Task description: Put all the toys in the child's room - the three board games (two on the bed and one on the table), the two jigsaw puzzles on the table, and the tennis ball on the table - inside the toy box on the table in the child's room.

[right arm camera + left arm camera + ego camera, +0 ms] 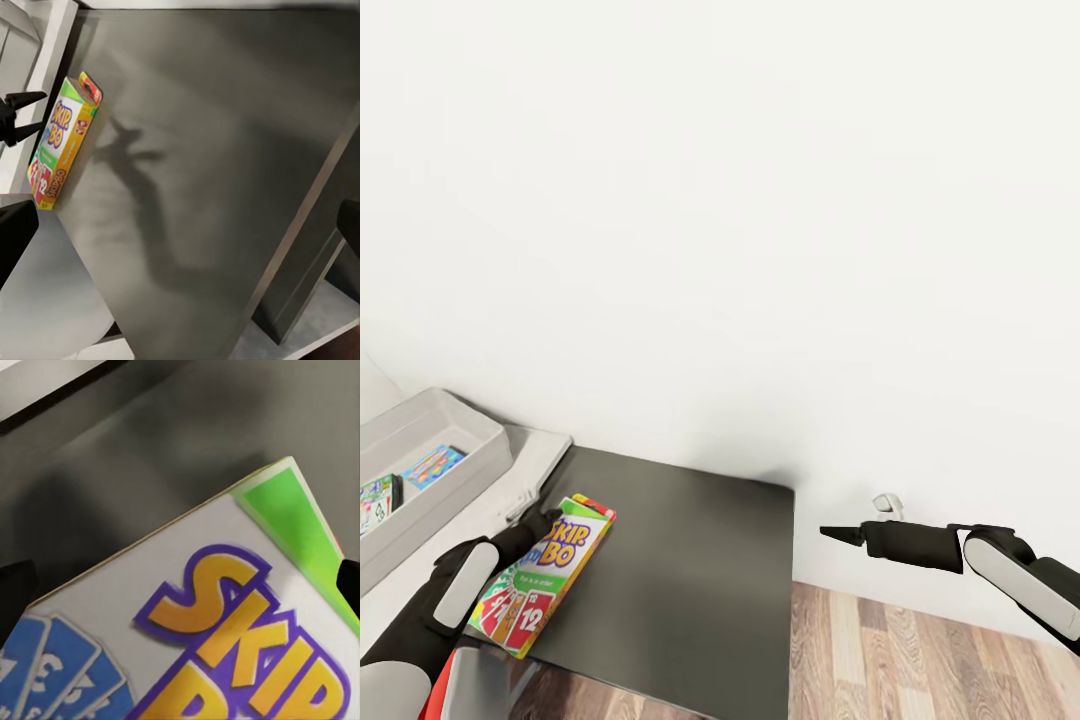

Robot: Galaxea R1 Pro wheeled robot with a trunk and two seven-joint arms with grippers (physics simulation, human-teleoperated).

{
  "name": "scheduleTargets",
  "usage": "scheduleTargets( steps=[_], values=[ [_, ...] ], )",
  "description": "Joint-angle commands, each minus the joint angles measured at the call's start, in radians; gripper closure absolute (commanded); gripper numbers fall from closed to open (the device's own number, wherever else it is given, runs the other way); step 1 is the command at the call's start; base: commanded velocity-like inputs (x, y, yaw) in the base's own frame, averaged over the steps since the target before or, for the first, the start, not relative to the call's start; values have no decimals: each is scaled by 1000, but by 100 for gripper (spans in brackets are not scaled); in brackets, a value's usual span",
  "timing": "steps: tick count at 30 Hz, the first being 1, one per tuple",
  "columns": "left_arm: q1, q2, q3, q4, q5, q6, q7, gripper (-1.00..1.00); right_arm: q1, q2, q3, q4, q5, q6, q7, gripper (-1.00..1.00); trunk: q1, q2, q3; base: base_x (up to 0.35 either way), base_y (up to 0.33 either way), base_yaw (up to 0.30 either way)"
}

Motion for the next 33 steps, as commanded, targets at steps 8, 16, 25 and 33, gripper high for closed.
scheduleTargets(
  steps=[8, 16, 25, 33],
  values=[
    [0, 0, 0, 3, 10, 3, 8, -100, -2, -2, 2, 0, -8, 5, 0, -100, 1, -2, -6, 0, 0, 0],
    [0, 0, 0, 8, 9, -1, 8, -100, -2, -11, 1, 0, -8, 5, 0, -100, 1, -2, -7, 0, 0, 0],
    [0, 1, 1, 34, 9, -3, 8, -100, -2, -17, 1, 0, -9, 6, 0, -100, 1, -2, -7, 0, 0, 0],
    [0, 2, 0, 43, 8, -12, 8, -100, -2, -19, 1, -1, -9, 6, 0, -100, 1, -2, -7, 0, 0, 0]
  ],
)
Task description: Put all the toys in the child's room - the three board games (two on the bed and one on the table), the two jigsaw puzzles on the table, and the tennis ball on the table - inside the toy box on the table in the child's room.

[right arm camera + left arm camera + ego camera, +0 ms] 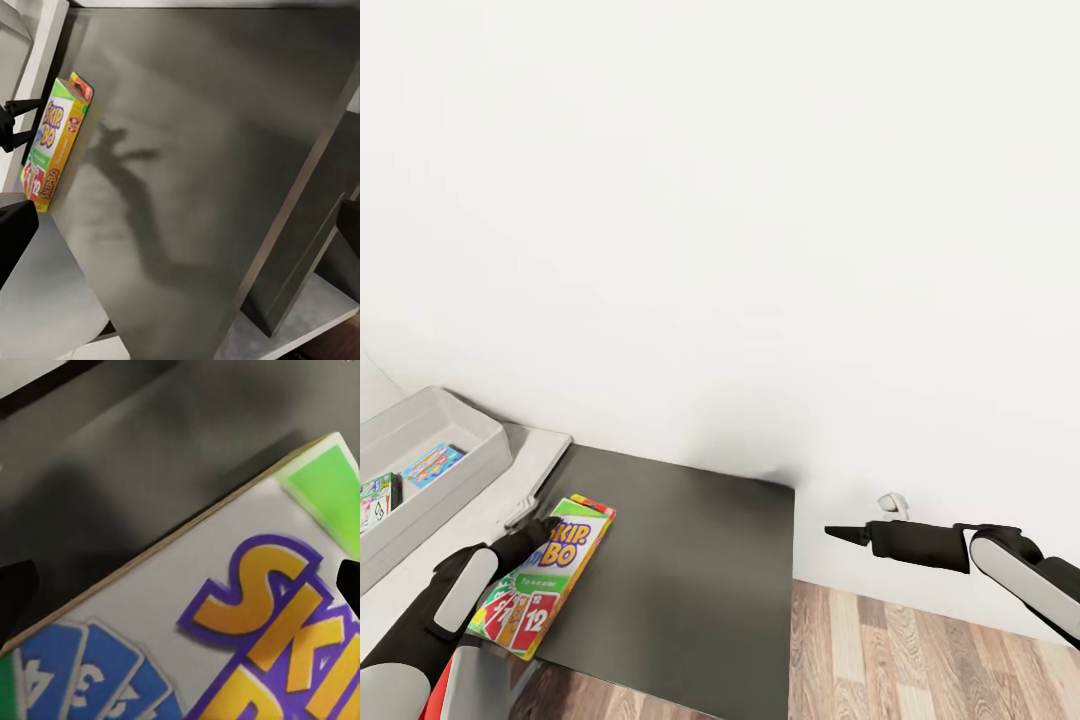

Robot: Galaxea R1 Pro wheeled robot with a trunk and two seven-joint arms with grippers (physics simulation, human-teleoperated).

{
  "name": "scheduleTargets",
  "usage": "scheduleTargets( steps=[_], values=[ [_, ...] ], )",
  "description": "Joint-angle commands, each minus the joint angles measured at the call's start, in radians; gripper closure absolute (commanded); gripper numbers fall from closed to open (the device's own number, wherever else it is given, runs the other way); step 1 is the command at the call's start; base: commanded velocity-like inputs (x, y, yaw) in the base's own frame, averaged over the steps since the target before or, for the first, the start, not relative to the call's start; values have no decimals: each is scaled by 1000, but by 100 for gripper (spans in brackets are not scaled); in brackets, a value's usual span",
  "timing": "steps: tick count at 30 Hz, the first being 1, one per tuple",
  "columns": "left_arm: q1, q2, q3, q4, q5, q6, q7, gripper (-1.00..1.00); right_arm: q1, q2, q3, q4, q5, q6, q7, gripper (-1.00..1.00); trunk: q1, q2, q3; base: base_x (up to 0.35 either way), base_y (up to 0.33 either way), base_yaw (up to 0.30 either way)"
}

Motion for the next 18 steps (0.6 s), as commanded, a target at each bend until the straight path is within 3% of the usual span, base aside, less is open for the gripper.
scheduleTargets(
  steps=[1, 18],
  values=[
    [0, 0, 0, -1, 11, 3, 8, -100, -2, -1, 3, 0, -7, 3, 0, -100, 1, -2, -2, 0, 0, 0],
    [0, 0, 0, 9, 10, -6, 8, -100, -2, -2, 3, 0, -7, 3, 0, -100, 1, -2, -2, 0, 0, 0]
  ],
)
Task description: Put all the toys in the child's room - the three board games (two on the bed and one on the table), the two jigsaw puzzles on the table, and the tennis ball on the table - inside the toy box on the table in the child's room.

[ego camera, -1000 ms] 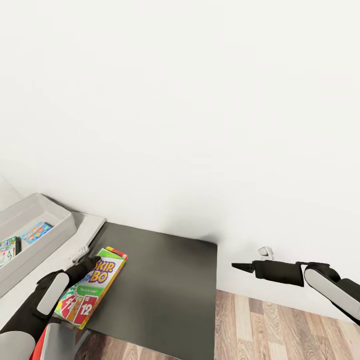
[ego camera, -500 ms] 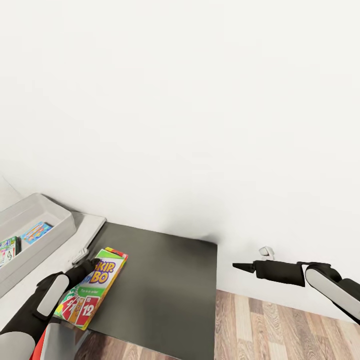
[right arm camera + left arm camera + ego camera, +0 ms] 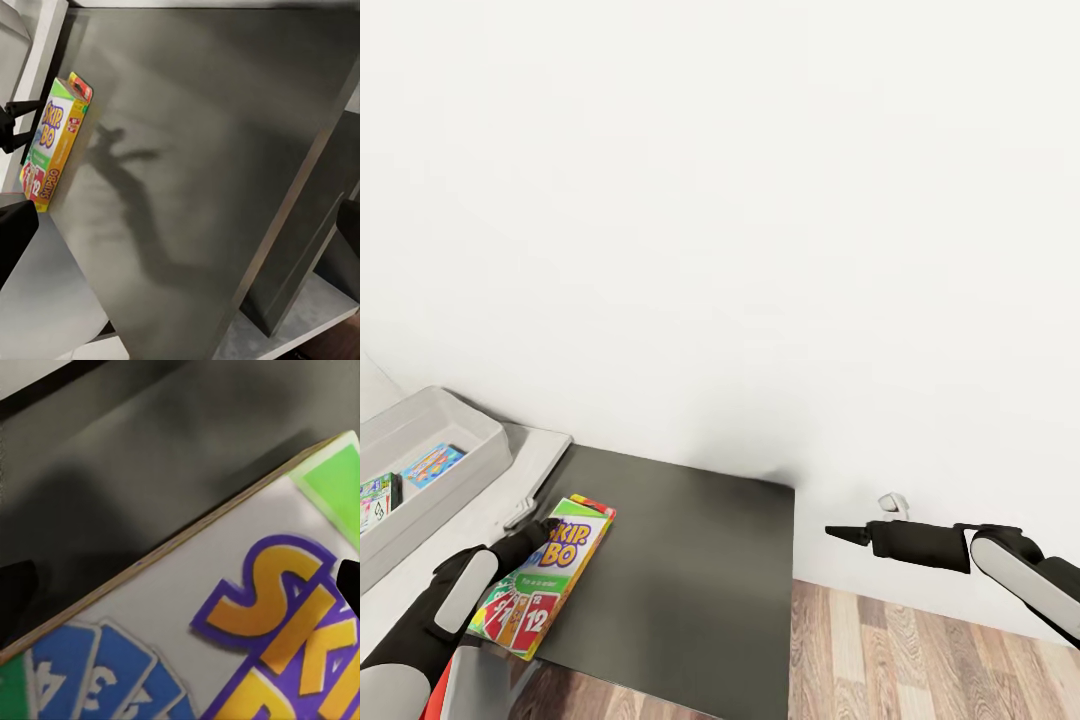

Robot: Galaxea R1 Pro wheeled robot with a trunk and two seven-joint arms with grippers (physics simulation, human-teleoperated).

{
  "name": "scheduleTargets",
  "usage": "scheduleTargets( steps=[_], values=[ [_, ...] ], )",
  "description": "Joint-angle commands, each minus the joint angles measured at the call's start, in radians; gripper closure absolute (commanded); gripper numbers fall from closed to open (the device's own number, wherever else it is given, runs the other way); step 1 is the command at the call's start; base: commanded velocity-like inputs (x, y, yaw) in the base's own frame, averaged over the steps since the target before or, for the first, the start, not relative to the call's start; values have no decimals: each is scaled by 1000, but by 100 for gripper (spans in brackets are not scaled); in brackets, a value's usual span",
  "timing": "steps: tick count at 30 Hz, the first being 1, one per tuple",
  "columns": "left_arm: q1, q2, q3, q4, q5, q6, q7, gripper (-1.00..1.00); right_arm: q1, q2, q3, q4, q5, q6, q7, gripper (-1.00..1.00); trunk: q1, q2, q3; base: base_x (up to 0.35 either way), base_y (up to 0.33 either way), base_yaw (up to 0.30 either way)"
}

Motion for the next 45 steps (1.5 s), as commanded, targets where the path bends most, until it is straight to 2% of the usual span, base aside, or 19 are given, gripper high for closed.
scheduleTargets(
  steps=[1, 10, 30, 45],
  values=[
    [0, 0, 0, -2, 11, 5, 8, -100, -2, -1, 3, 0, -7, 3, 0, -100, 1, -2, -2, 0, 0, 0],
    [0, 0, 0, 0, 11, 4, 8, -100, -3, -1, 3, 0, -7, 5, 0, -100, 1, -2, -1, 0, 0, -51],
    [0, -1, -4, 1, 11, 3, 8, -100, -3, -1, 3, -2, -7, 6, 0, -100, 1, -2, 10, 0, 0, -223],
    [1, -2, -6, 1, 10, -9, 8, -100, -3, -1, 3, -2, -7, 4, 0, -100, 1, -2, 12, -48, 0, -44]
  ],
)
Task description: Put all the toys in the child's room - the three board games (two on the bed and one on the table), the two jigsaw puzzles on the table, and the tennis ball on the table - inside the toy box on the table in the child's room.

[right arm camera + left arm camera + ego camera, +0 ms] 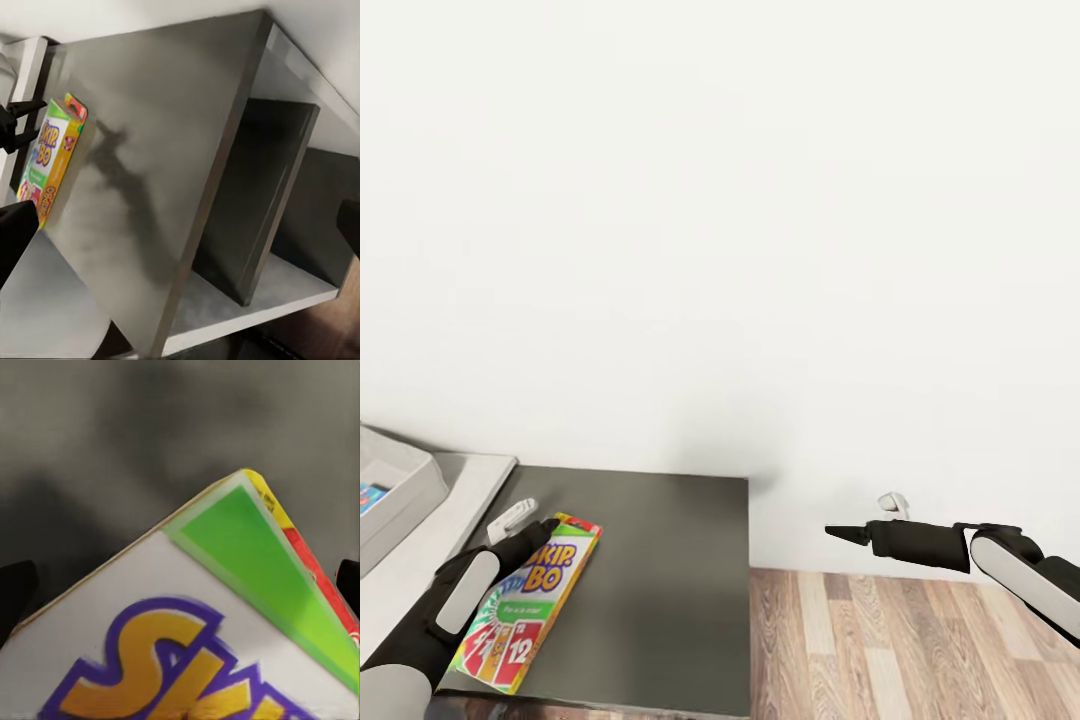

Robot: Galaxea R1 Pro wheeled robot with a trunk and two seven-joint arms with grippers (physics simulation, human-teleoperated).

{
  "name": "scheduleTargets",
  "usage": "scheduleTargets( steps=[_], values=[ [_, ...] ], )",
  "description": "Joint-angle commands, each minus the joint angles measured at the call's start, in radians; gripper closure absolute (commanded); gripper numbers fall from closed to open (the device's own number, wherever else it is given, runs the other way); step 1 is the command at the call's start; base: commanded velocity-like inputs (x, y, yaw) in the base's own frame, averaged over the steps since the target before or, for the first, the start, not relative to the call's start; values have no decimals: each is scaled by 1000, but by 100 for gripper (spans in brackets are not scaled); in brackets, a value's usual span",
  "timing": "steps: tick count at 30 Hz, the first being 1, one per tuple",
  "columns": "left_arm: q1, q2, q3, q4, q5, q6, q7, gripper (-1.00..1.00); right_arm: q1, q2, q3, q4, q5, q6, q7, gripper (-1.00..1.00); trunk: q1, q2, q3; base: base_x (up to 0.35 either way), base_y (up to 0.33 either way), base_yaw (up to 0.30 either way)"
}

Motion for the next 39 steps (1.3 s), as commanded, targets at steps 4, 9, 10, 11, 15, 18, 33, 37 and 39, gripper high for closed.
scheduleTargets(
  steps=[4, 9, 10, 11, 15, 18, 33, 37, 39],
  values=[
    [0, 0, 0, -2, 11, 3, 8, -100, -2, -1, 3, 0, -7, 3, -1, -100, 0, -2, -2, -227, 0, -6],
    [1, 0, 0, -2, 11, 1, 8, -100, -2, -1, 3, 0, -7, 3, -1, -100, 0, -2, -2, -172, 0, -3],
    [1, 0, 0, -2, 11, 1, 8, -100, -2, -1, 3, 0, -7, 3, -1, -100, 0, -2, -2, -108, 0, -2],
    [2, 0, 0, -2, 12, -2, 8, -100, -2, -1, 3, 0, -7, 3, -2, -100, 0, -2, -2, -69, 0, -1],
    [4, 0, 0, -2, 12, -7, 8, -100, -2, -1, 3, 1, -7, 3, -2, -100, 0, -2, -2, -48, 0, -1],
    [5, 0, 0, -2, 12, -9, 8, -100, -2, -1, 3, 1, -7, 3, -2, -100, 0, -2, -2, -26, 0, 0],
    [6, -8, 0, -2, 11, -12, 8, -100, -2, -1, 3, 1, -7, 3, -2, -100, 0, -2, -2, -7, 0, 0],
    [6, -9, 0, -2, 11, -13, 8, -100, -2, -1, 3, 1, -7, 3, -1, -100, 0, -2, -2, 0, 0, 0],
    [6, -10, -1, -2, 10, -13, 8, -100, -2, -1, 3, 1, -7, 3, -1, -100, 0, -2, -2, 0, 0, 0]
  ],
)
